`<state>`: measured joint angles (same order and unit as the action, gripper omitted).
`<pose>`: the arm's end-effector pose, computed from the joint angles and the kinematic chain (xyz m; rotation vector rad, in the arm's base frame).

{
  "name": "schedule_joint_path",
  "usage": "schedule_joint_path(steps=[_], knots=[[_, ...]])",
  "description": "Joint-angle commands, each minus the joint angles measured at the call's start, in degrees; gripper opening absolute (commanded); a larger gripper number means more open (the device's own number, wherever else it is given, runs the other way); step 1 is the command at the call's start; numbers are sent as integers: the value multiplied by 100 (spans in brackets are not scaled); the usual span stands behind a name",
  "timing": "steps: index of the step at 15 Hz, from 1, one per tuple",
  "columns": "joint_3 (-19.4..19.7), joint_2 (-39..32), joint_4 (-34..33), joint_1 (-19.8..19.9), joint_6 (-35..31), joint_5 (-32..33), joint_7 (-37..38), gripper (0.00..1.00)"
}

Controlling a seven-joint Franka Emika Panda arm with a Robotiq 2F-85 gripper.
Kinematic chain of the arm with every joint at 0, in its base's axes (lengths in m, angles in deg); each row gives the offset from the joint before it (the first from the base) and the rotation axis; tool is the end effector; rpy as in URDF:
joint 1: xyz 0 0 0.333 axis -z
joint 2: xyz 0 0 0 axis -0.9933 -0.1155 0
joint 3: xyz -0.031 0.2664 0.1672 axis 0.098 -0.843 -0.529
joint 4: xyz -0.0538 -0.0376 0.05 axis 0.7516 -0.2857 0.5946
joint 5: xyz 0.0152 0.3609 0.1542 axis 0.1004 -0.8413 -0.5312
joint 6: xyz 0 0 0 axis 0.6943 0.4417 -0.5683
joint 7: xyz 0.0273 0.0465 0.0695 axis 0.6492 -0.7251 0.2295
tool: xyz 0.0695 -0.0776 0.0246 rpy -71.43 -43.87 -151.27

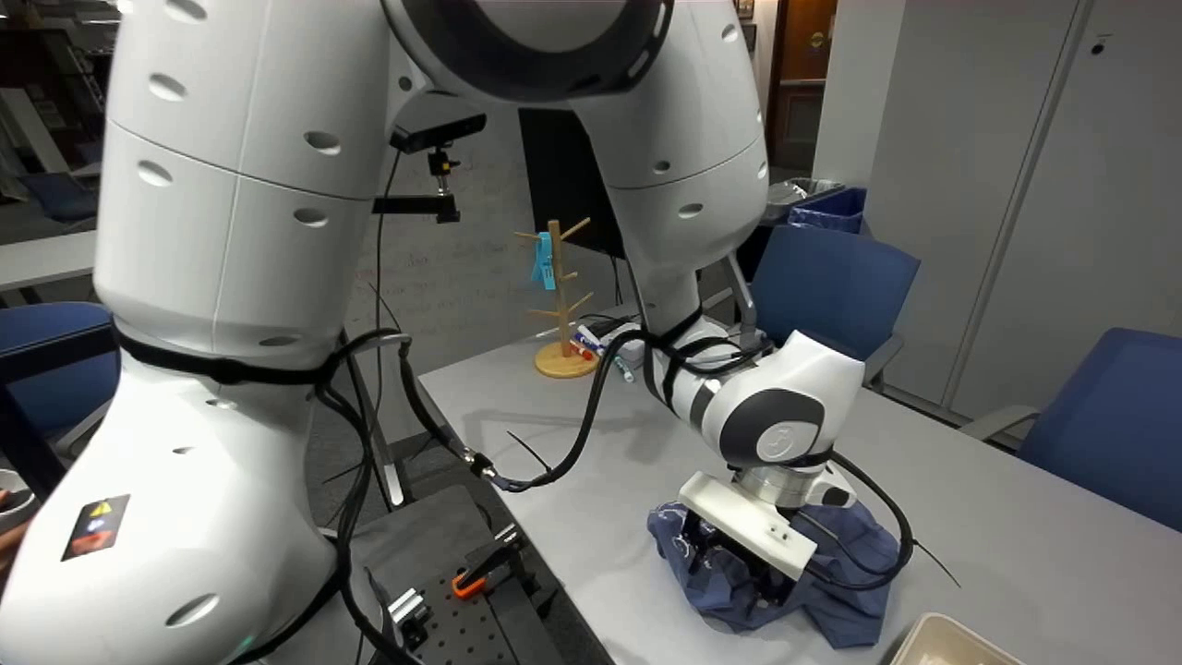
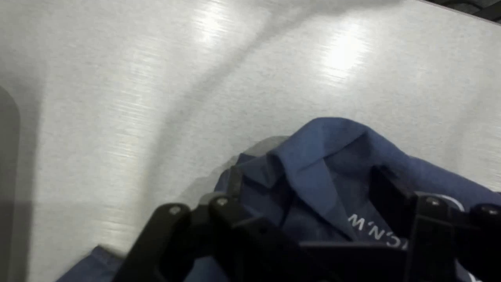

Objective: Unfold the blue shirt

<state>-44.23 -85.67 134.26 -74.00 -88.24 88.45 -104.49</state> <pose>0.4616 -0.0780 0.1064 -3.0049 -0.4265 0.4521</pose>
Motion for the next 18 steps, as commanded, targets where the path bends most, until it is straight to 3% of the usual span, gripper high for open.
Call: schedule_joint_path(steps=[1,6,8,12,18], knots=[[-123,-198,-228,275,37,-105,-248,52],[-53,-112,-270,316,73,-27,-77,12],[-80,5,-261,291,169,-43,-43,1],[-316,483,-306,187,607,-180,-51,1],[-827,1051,-890,-666,962,12,180,1]])
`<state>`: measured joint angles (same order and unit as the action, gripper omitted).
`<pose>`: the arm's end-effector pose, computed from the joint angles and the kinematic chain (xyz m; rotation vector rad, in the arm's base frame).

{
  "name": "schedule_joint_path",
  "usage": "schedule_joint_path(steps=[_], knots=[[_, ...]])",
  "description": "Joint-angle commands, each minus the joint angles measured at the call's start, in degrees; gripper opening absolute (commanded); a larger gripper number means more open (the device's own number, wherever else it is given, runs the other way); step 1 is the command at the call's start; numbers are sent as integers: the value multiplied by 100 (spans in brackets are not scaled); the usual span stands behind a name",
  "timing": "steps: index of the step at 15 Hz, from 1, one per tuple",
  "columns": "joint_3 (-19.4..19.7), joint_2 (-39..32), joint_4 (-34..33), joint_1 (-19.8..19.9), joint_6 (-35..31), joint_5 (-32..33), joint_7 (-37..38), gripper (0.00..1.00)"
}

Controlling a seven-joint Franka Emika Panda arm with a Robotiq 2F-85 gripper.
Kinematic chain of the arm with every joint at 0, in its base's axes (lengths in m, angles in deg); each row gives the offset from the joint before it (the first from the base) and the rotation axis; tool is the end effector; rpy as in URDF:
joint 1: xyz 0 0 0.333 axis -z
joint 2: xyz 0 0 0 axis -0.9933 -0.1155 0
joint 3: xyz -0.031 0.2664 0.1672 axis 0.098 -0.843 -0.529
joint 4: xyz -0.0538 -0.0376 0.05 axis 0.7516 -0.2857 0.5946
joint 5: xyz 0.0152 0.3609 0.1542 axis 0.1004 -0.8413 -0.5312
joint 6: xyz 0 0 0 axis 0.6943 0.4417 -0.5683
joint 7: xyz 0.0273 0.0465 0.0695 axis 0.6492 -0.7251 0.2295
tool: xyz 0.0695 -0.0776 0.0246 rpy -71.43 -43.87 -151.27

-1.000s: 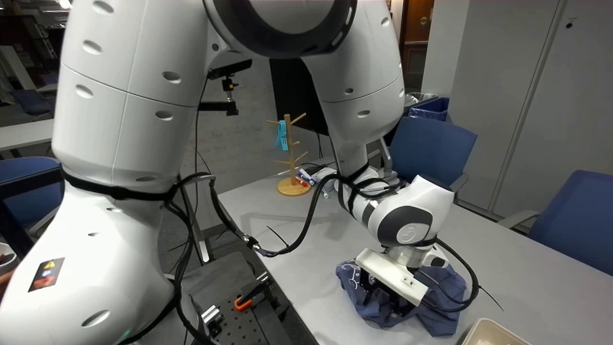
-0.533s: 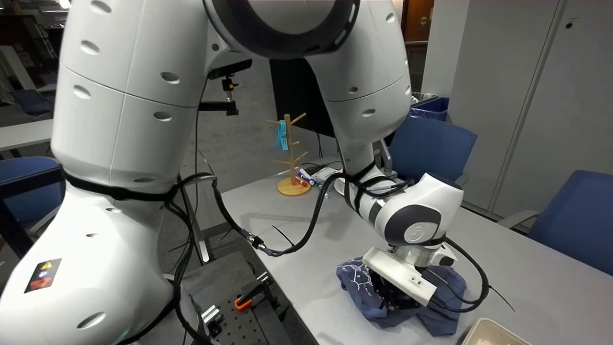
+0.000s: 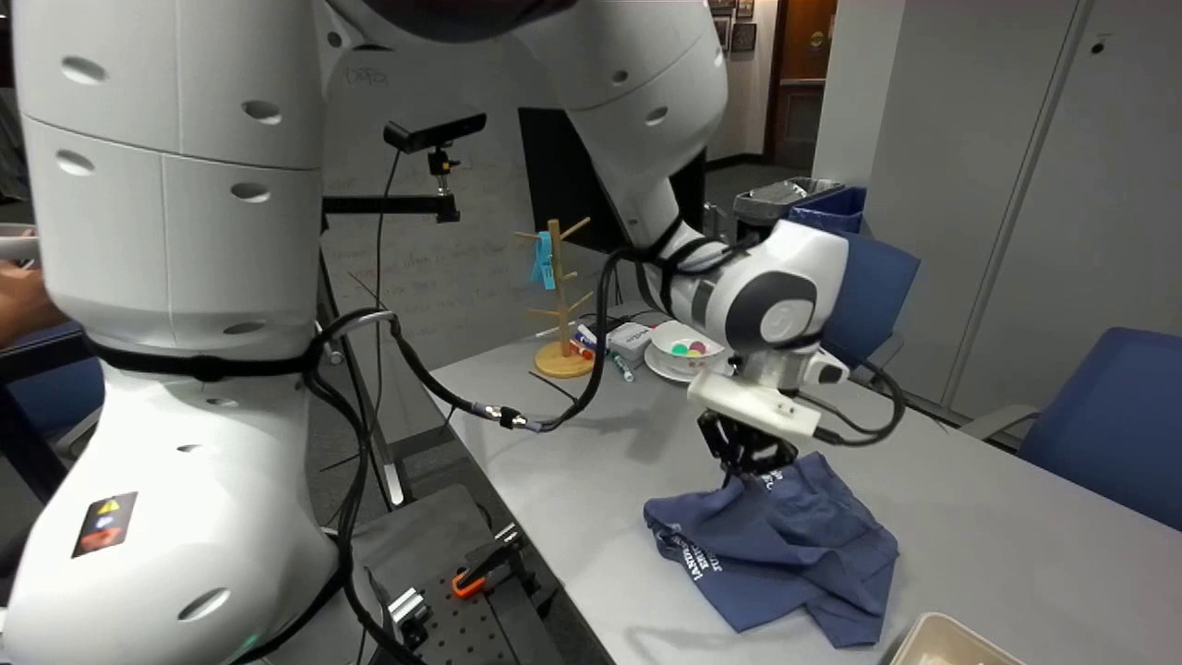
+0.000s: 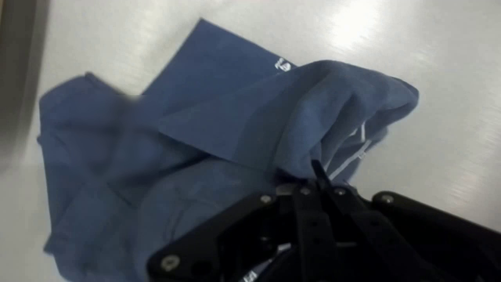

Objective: Unfold the blue shirt

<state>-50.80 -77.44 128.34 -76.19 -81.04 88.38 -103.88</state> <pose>0.5238 -0.0064 0.2021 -3.0068 -0.6360 0.2655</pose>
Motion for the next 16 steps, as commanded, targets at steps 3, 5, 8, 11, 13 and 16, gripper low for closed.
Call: schedule_joint_path(steps=[3,5,8,11,13,16], knots=[[-460,96,-697,-1015,162,146,204,1],[-674,-88,-868,-1336,125,163,108,1],[-963,-440,-984,-1729,126,249,-86,1],[-1166,-849,-1026,-2011,193,409,-309,1],[-1206,-1113,-1063,-2129,267,568,-382,3],[-1240,-1372,-1153,-2137,571,625,-505,34]])
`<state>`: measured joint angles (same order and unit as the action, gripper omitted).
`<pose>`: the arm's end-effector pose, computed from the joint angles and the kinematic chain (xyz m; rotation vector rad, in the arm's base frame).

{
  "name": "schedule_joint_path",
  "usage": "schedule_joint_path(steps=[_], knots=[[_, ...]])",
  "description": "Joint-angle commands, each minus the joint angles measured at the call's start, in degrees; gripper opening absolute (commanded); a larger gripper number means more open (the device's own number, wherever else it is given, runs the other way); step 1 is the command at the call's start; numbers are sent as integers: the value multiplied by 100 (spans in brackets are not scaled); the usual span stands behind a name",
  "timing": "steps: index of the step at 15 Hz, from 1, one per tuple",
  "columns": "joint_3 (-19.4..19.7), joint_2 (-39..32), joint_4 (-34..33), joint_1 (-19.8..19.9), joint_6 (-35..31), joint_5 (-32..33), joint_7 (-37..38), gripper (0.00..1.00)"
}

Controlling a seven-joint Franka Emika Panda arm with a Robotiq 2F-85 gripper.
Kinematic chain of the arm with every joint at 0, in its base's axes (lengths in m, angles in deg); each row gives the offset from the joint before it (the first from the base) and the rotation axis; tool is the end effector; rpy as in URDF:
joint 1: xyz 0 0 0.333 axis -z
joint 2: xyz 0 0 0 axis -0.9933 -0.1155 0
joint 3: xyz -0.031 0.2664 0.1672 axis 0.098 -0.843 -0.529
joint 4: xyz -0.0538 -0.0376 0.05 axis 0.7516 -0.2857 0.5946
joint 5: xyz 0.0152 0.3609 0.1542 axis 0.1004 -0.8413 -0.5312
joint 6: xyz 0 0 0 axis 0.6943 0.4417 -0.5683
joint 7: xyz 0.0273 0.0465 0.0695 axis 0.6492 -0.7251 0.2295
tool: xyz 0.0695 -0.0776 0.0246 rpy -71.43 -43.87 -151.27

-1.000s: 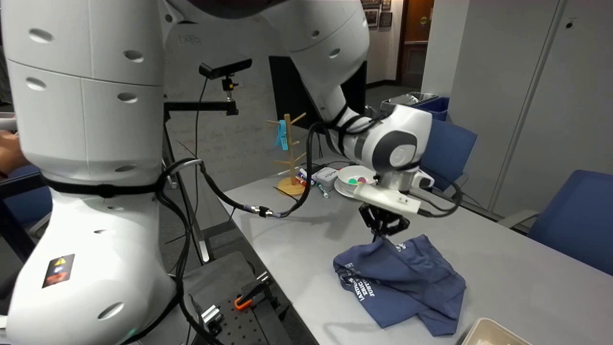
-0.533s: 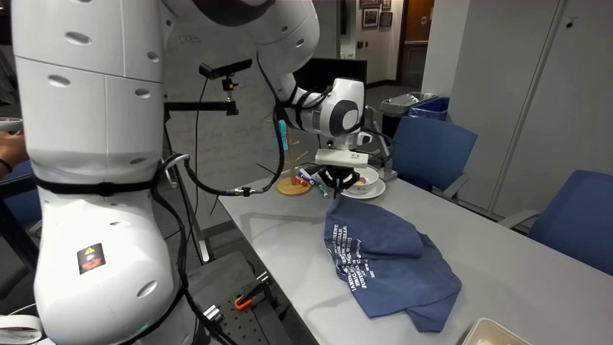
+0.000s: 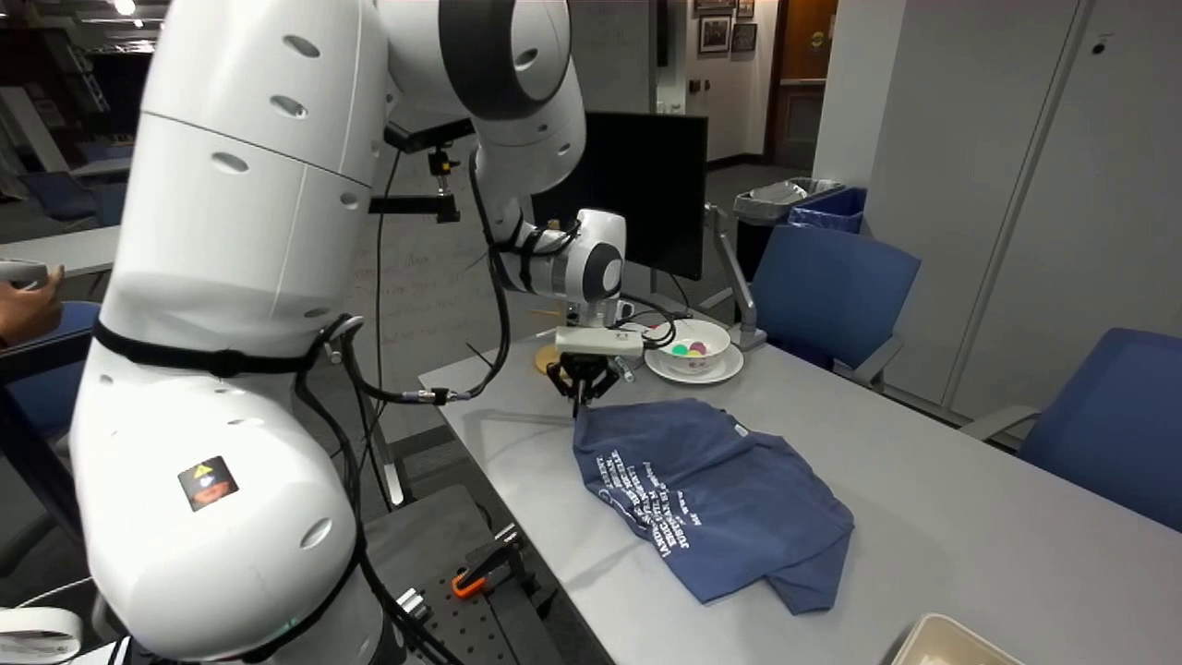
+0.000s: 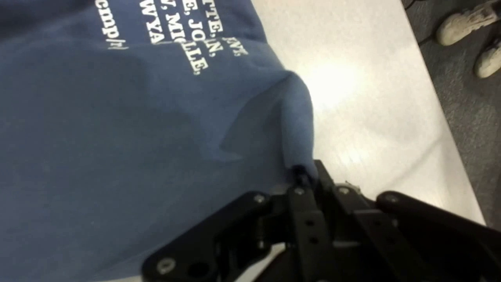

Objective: Unfold the blue shirt

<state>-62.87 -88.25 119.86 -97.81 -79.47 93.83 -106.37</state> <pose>0.4651 0.3042 0.1612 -2.5961 -1.5988 0.3407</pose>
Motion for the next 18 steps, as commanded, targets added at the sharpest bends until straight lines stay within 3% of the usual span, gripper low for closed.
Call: schedule_joint_path(steps=[1,9,14,18], knots=[[-29,-317,-339,67,559,43,-268,41],[79,148,-656,500,2257,-225,-366,99],[310,303,-697,736,2178,-461,-146,100],[618,221,-520,855,1292,-541,291,100]])
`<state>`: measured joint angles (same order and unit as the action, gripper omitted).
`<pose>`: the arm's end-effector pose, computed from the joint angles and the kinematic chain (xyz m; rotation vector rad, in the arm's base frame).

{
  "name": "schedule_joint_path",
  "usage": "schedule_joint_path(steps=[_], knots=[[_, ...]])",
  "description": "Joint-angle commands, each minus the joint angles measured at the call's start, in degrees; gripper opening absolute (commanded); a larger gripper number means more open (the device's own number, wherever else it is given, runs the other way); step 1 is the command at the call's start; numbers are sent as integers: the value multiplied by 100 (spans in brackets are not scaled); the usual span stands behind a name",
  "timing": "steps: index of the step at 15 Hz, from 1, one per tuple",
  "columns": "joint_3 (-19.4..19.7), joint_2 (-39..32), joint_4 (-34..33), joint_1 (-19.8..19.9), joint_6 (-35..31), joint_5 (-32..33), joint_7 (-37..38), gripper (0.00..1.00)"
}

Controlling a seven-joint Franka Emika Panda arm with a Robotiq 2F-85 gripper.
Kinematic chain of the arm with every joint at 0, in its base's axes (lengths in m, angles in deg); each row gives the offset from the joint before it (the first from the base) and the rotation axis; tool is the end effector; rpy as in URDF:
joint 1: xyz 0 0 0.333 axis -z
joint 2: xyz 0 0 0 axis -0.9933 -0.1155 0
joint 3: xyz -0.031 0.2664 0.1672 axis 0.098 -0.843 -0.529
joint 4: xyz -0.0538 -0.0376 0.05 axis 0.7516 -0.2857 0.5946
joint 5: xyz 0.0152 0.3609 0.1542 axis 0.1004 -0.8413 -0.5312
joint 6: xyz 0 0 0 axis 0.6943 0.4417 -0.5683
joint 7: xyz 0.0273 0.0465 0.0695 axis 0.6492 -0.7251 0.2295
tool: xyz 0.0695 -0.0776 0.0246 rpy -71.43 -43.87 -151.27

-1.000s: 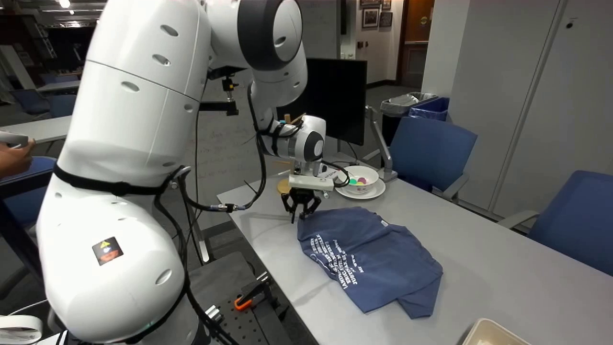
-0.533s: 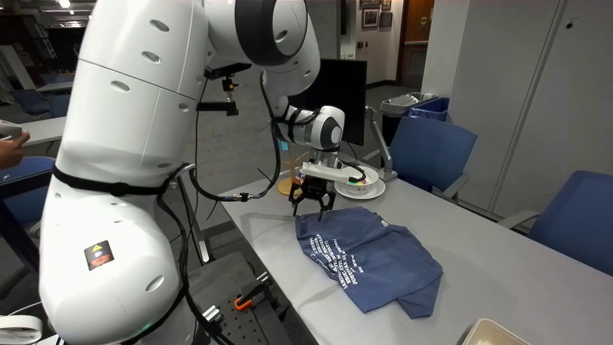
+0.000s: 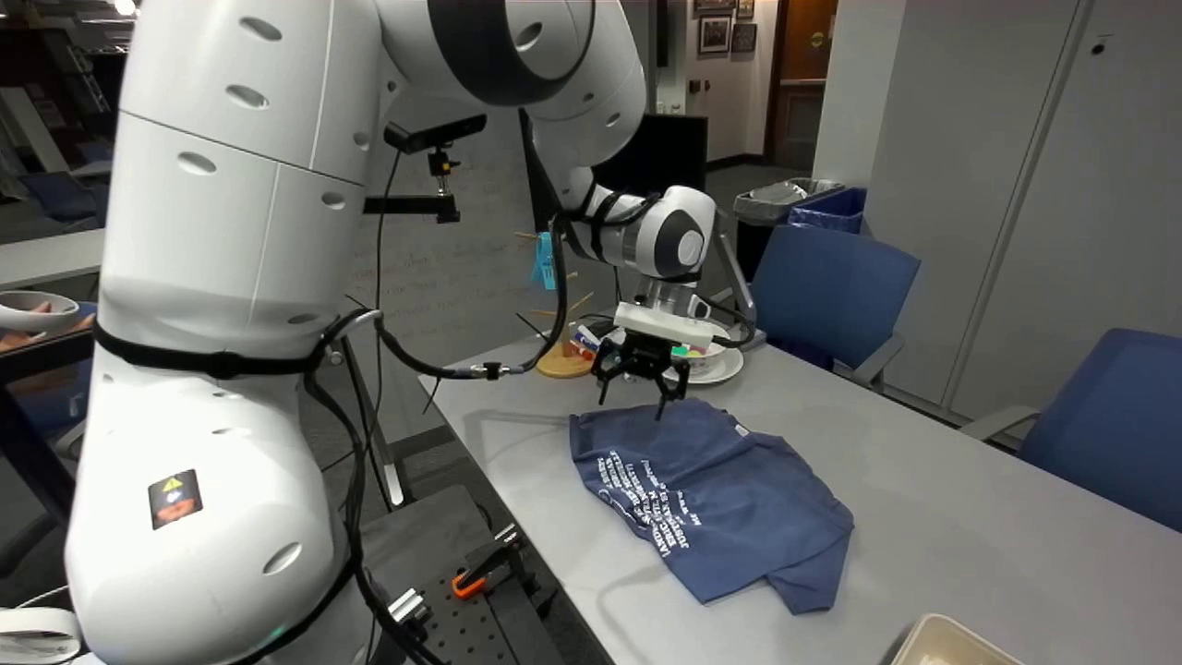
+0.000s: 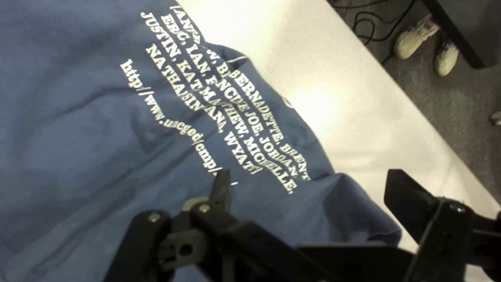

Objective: Unfold the blue shirt

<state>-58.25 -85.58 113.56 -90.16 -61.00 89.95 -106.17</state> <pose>0.5279 0.1946 0.2009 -2.7319 -1.2248 0.6036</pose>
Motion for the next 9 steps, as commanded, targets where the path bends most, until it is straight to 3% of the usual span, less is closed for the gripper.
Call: schedule_joint_path(steps=[1,9], knots=[[241,-115,140,143,-836,-188,379,100],[953,-922,142,408,-2719,-32,1257,100]])
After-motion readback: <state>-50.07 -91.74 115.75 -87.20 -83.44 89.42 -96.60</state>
